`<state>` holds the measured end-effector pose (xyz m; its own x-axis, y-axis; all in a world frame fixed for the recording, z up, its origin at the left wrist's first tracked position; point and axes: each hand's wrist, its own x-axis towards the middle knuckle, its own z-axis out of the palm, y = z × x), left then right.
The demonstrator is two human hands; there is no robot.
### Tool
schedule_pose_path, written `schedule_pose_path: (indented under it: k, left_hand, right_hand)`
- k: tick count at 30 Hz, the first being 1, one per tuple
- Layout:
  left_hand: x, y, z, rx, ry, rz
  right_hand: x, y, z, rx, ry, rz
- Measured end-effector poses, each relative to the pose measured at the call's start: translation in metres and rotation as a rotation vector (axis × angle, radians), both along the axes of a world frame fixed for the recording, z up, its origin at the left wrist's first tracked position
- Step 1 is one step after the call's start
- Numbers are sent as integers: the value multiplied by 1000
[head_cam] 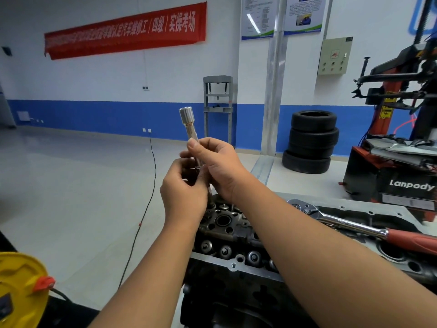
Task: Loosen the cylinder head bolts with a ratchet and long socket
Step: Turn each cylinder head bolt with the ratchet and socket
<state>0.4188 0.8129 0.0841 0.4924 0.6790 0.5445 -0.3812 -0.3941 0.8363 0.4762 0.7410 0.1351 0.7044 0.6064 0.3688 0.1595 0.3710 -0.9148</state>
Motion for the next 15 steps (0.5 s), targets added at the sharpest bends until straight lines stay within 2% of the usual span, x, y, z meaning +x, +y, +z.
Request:
schedule_pose_path:
  k: [5, 12, 15]
  left_hand:
    - [-4, -5, 3, -83, -25, -146]
    - [1, 1, -2, 7, -36, 0]
    - [1, 0, 0, -32, -69, -80]
  right_hand:
    - [-2, -1, 4, -72, -35, -42]
    - [0, -3, 2, 5, -1, -12]
    - [0, -1, 2, -16, -14, -10]
